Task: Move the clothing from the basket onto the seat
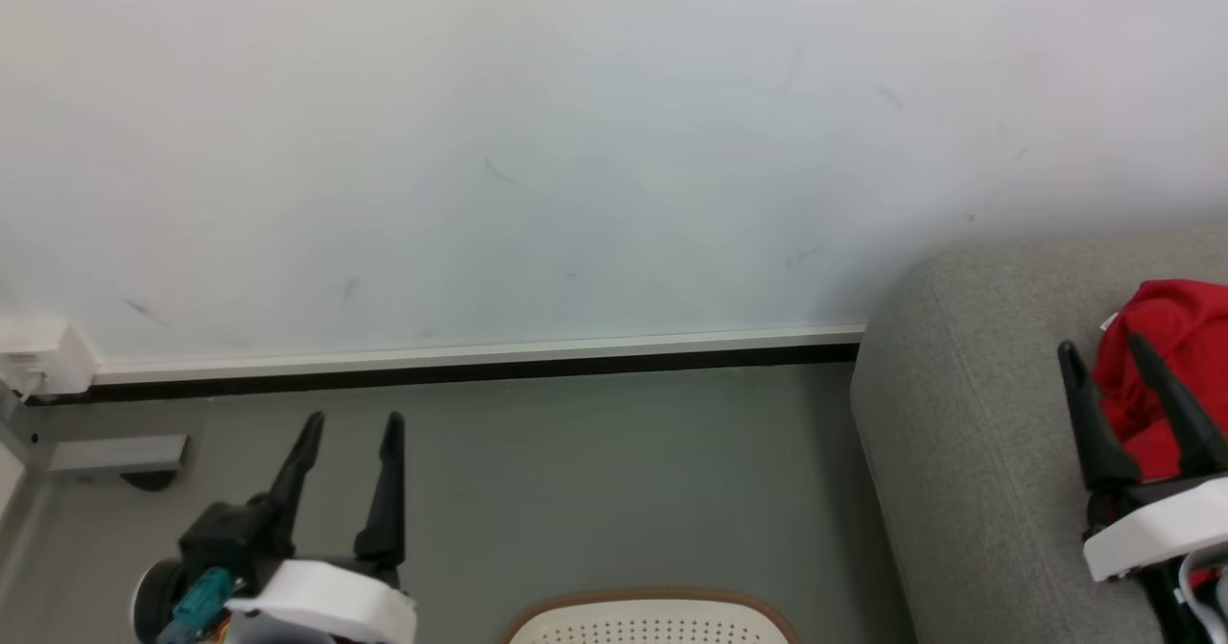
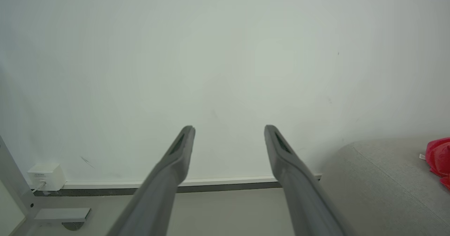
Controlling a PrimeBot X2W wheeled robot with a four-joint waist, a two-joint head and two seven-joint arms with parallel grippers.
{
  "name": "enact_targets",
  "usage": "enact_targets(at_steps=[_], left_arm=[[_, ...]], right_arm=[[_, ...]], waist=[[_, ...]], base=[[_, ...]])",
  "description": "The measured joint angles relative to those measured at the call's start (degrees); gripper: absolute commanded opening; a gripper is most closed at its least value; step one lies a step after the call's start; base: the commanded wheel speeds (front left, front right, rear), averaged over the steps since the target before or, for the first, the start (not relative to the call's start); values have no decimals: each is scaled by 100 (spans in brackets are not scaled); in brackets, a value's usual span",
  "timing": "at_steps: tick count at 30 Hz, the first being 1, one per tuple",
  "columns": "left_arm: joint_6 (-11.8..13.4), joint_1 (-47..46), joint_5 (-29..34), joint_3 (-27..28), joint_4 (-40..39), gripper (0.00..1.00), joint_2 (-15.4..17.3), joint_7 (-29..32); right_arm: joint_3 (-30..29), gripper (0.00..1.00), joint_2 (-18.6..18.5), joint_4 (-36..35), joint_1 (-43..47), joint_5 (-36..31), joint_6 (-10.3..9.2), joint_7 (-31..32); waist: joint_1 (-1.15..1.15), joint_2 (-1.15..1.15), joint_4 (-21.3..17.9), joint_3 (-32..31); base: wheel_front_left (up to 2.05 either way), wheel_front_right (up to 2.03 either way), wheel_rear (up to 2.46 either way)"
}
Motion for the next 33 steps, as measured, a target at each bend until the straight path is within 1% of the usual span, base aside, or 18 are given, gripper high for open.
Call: enact_targets(at_steps=[4, 8, 10, 12, 13, 17, 22, 26, 29, 33], left_arm=[[25, 328, 52, 447, -94, 100, -146, 0], [-63, 670, 120, 1000, -253, 100, -405, 0], [-186, 815, 129, 1346, -344, 100, -637, 0], [-333, 994, 232, 1586, -310, 100, -758, 0], [-402, 1075, 242, 1720, -270, 100, -870, 0], [-715, 1272, 588, 2062, -104, 100, -1151, 0], [-992, 1366, 1076, 2256, 134, 100, -1367, 0], [-1179, 1365, 1257, 2448, 312, 100, -1460, 0], [-1272, 1361, 1411, 2526, 372, 100, -1561, 0], [-1355, 1351, 1543, 2654, 426, 100, -1601, 0]], right_arm=[[-470, 100, 489, -307, 448, -590, 0, -11], [-641, 100, 920, -589, 892, -1051, 0, -11], [-753, 100, 1082, -702, 1065, -1295, 0, -11], [-854, 100, 1218, -761, 1205, -1470, 0, -11], [-894, 100, 1277, -795, 1275, -1599, 0, -11], [-996, 100, 1522, -909, 1447, -1936, 0, -11], [-1027, 100, 1666, -850, 1578, -2100, 0, -11], [-1024, 100, 1708, -715, 1577, -2138, 0, -11], [-1015, 100, 1717, -634, 1573, -2197, 0, -11], [-1009, 100, 1726, -587, 1562, -2208, 0, -11]], waist=[[0, 0, 93, -34], [0, 0, 135, -49], [1, 0, 140, -51], [1, 0, 128, -53], [1, 0, 117, -57], [1, 0, 65, -71], [1, 0, 30, -98], [1, 0, -4, -104], [1, 0, -13, -108], [1, 0, -22, -114]], base=[[0, 0, 0], [0, 0, 0], [0, 0, 0], [0, 0, 0], [0, 0, 0], [0, 0, 0], [0, 0, 0], [0, 0, 0], [0, 0, 0], [0, 0, 0]])
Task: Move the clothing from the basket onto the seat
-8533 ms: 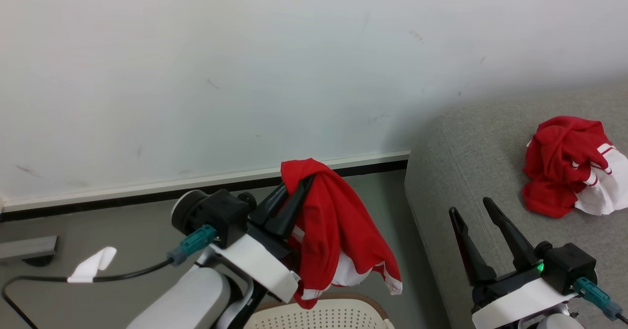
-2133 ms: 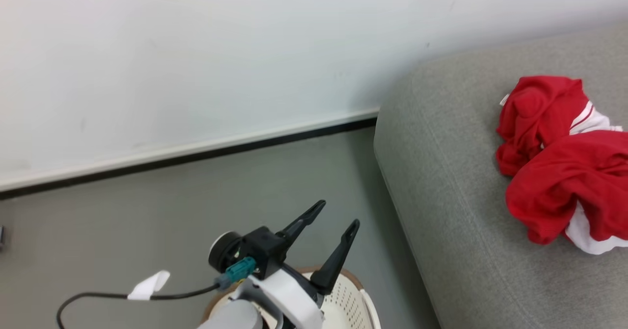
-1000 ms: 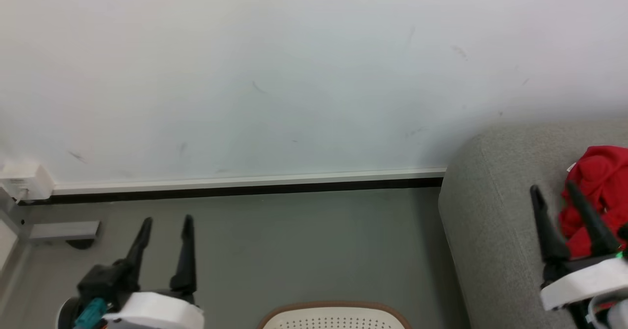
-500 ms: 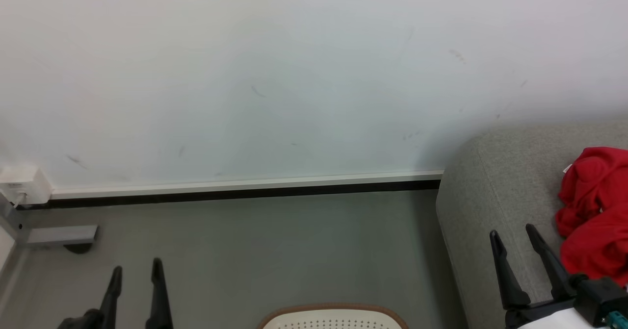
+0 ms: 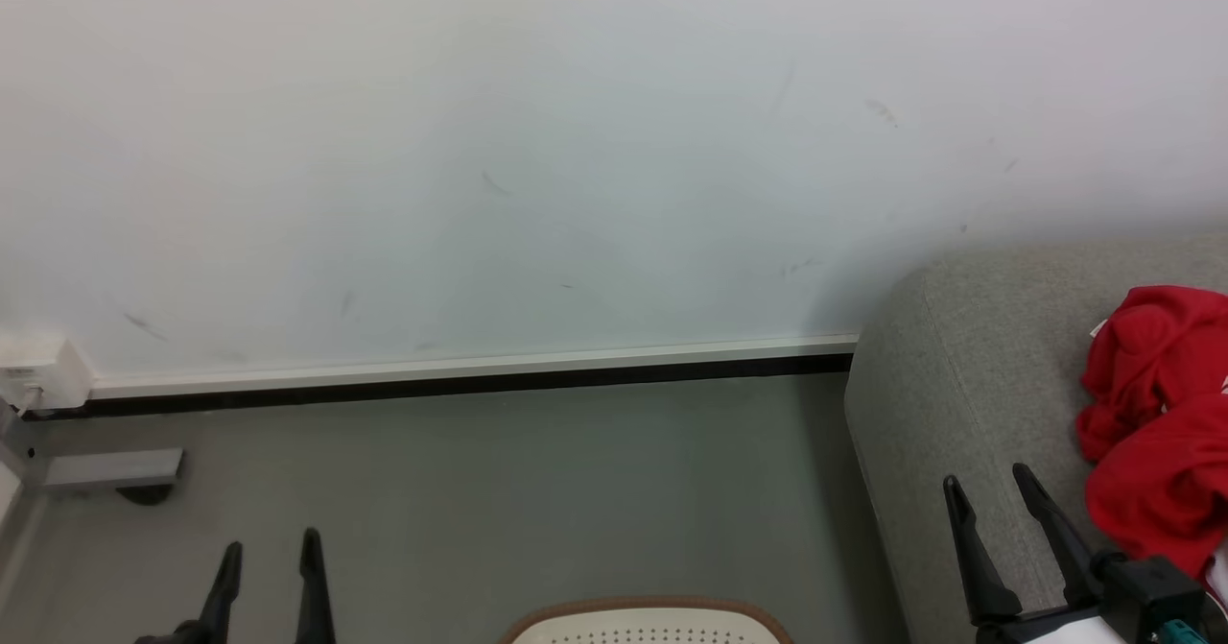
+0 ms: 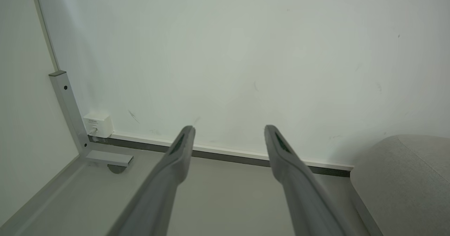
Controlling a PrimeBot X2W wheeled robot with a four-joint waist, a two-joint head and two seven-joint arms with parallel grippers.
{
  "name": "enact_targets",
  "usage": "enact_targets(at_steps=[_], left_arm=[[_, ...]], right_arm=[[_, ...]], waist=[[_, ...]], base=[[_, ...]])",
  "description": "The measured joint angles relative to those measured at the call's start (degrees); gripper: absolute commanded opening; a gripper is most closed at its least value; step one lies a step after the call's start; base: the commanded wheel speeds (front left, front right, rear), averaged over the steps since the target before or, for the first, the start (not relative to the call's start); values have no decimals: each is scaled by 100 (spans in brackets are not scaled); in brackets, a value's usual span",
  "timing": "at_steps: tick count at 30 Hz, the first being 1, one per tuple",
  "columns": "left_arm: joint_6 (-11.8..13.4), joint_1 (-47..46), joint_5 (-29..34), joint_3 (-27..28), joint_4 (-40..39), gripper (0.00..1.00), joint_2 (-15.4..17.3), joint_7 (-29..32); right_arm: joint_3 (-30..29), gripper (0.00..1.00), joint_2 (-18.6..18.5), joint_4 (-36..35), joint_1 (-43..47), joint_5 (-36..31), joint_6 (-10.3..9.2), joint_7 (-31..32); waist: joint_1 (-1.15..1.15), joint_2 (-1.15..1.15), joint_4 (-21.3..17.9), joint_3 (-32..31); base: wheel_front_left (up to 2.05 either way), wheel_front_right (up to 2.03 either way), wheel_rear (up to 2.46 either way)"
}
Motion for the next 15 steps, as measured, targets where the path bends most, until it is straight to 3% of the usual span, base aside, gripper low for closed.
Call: enact_targets(at_steps=[15], left_arm=[[-183, -51, 156, 204, 97, 100, -121, 0]], right_arm=[[43, 100, 16, 14, -12, -26, 0, 0]], waist=[[0, 0, -21, -4]], base=[[0, 0, 0]])
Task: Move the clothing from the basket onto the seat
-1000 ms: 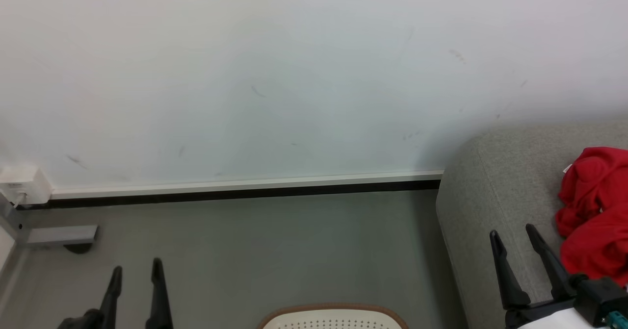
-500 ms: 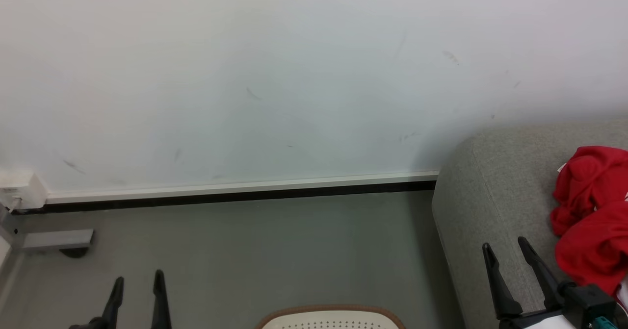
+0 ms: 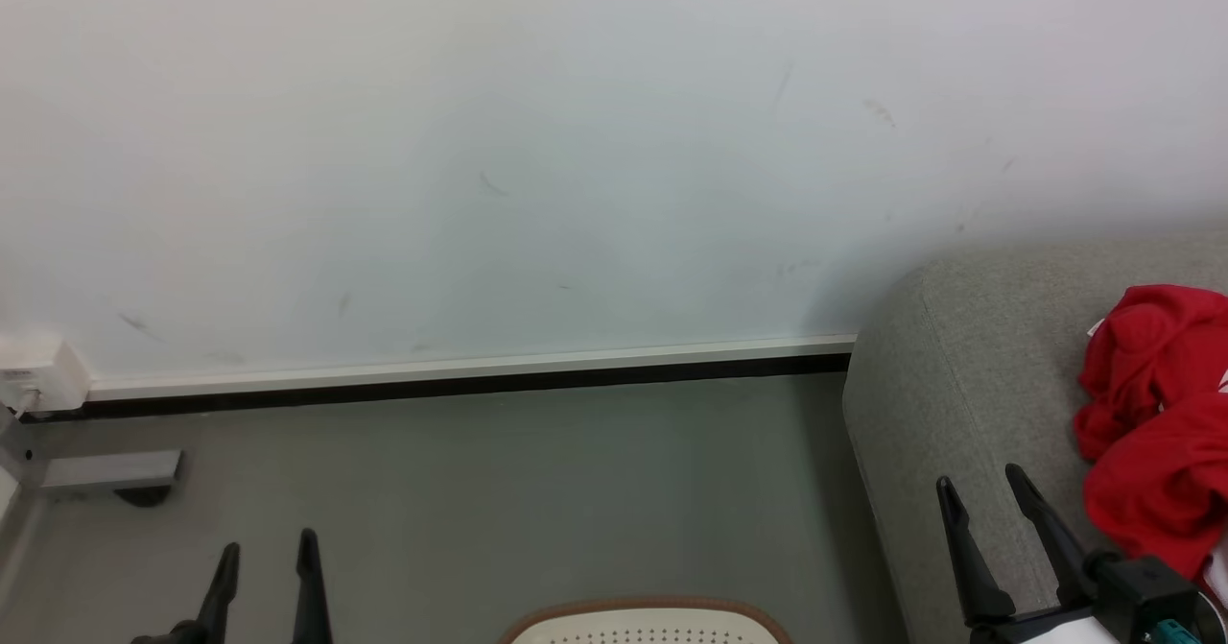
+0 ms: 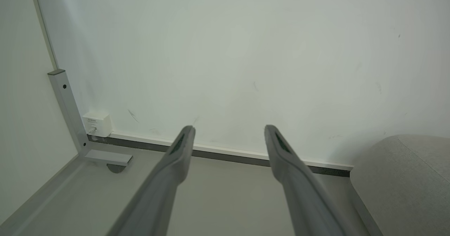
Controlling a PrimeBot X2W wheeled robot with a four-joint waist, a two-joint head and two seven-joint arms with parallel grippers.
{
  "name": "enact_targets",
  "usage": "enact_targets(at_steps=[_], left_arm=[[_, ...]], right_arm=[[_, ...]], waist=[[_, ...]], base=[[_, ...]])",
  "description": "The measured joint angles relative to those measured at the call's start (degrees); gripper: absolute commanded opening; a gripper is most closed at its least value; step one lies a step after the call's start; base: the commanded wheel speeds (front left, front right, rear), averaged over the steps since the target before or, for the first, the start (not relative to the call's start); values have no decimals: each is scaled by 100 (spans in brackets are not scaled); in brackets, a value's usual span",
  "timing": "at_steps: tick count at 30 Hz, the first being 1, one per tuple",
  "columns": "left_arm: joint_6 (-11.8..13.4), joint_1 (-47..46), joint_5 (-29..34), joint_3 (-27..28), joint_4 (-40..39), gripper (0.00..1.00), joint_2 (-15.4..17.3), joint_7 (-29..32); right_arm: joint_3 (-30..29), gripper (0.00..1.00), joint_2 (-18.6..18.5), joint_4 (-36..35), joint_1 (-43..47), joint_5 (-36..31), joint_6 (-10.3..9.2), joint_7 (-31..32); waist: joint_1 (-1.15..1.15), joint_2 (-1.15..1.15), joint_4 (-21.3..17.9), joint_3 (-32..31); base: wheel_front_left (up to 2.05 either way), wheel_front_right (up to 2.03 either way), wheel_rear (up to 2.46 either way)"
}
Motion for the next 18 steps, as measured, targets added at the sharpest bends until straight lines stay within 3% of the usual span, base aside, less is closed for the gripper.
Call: enact_targets(at_steps=[6, 7, 12, 18], left_arm=[[-23, -8, 1, 22, 15, 100, -7, 0], [-21, -11, -8, 23, 26, 0, -8, 0], [-27, 84, -70, 10, 270, 0, -62, 57], [-77, 47, -697, 67, 337, 0, -63, 278]], right_arm=[[51, 100, -9, 0, -1, 67, 0, 0], [53, 0, -10, 0, -2, 89, 0, 0], [68, 0, 22, 176, 180, 165, 1, 44], [-45, 0, 85, 180, 194, 731, 1, 213]], waist=[[0, 0, -8, 2], [0, 0, -8, 3], [0, 0, -7, 6], [0, 0, 9, 22]], base=[[0, 0, 0], [0, 0, 0], [0, 0, 0], [0, 0, 0]])
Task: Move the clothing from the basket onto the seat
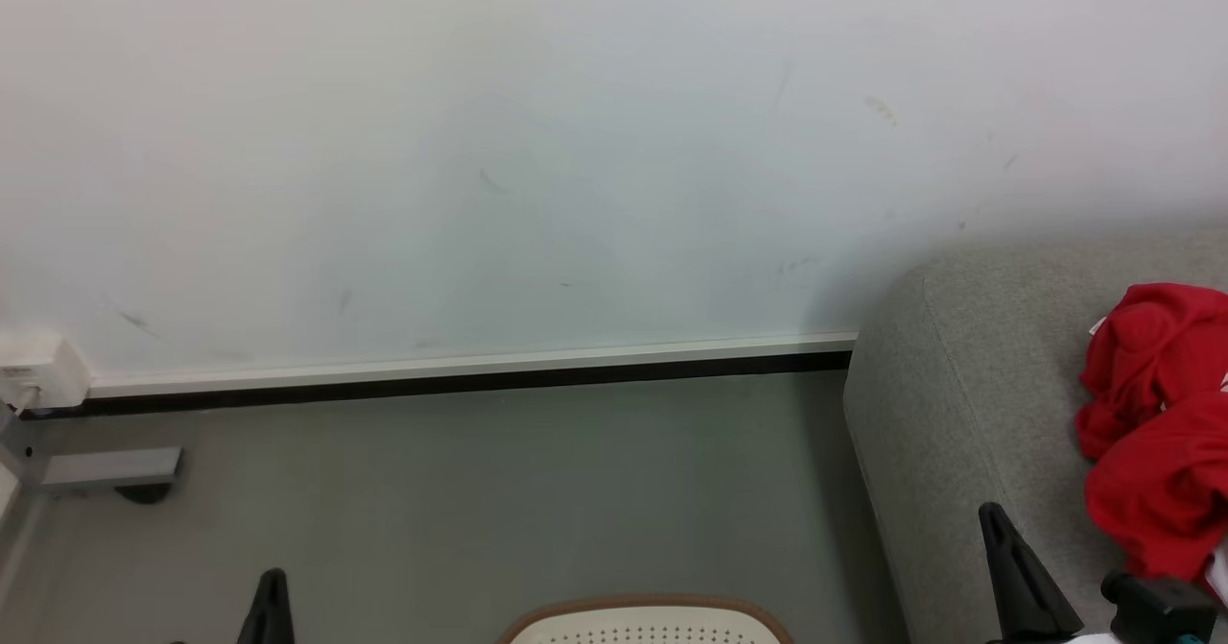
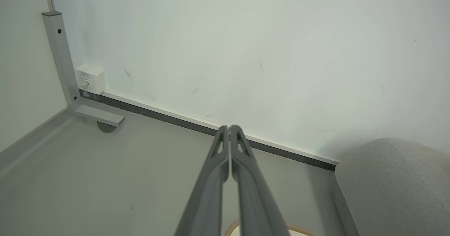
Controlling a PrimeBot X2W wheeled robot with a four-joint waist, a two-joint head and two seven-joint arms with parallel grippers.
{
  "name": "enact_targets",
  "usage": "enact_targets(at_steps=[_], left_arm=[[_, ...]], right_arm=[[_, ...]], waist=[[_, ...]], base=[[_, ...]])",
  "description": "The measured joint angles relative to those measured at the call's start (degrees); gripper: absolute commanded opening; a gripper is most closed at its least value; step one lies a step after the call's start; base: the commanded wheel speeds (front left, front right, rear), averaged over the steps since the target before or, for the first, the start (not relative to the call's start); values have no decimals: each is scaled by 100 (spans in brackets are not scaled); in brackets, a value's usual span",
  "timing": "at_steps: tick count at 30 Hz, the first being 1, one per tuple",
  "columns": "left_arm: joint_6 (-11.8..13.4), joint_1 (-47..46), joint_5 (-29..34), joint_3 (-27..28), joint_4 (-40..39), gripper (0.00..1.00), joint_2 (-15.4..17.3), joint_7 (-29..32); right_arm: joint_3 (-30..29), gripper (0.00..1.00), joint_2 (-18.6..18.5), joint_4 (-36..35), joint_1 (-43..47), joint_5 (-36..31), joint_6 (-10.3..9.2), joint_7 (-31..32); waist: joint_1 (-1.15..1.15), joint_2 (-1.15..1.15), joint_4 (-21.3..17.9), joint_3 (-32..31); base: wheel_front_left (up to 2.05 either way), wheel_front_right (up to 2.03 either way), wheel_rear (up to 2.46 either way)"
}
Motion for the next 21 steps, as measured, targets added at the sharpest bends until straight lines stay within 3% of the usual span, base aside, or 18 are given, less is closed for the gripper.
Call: enact_targets(at_steps=[21], left_arm=[[-129, -215, -2081, -43, -26, 0, 1, 463]], right_arm=[[-446, 0, 109, -109, -23, 1811, 0, 514]], waist=[[0, 0, 56, 53]], base=[[0, 0, 0]])
